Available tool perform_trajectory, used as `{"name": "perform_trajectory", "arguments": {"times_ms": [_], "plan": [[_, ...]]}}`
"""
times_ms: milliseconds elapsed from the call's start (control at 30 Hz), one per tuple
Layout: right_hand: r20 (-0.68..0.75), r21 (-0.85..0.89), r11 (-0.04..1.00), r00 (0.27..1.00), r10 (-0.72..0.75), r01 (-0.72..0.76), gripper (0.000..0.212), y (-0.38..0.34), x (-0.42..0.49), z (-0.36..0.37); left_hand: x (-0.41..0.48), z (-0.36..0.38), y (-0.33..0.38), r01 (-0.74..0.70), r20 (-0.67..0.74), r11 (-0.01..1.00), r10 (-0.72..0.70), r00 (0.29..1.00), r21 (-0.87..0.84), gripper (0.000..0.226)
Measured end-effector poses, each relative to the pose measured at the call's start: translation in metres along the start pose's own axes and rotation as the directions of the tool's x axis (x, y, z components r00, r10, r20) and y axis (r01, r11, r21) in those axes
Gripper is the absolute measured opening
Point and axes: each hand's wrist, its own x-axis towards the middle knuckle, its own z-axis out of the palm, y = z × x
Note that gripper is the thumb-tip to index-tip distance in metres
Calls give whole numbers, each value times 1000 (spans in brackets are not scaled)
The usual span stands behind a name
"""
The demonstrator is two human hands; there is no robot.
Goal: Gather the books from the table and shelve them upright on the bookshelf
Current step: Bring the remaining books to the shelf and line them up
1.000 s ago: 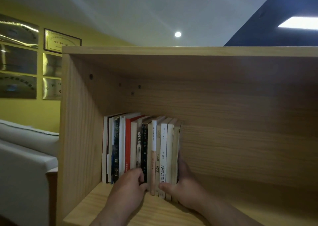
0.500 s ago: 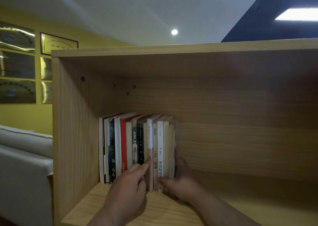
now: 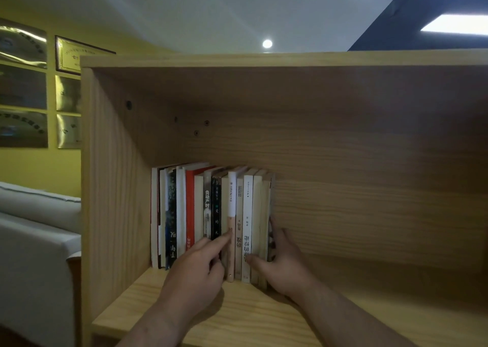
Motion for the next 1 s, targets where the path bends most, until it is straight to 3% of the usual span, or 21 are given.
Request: {"name": "perform_trajectory", "arguments": {"times_ms": [267,500,667,800,1000], "plan": [[-4,73,997,1000,9,-9,108,2,3,-4,0,3,8,-28,153,998,18,988,64,85],[35,160,985,998,53,-58,94,5,-2,-12,3,7,13,-124,211,970,79,974,210,92],[33,177,981,997,77,-81,96,0,-3,-12,7,9,21,-187,217,934,123,968,304,87],[-109,112,985,984,141,-129,81,-5,-3,-14,7,8,20,-157,169,939,109,980,305,80],[-314,278,955,931,189,-100,45,-10,-3,-27,3,9,18,-121,145,963,88,986,242,81]]}}
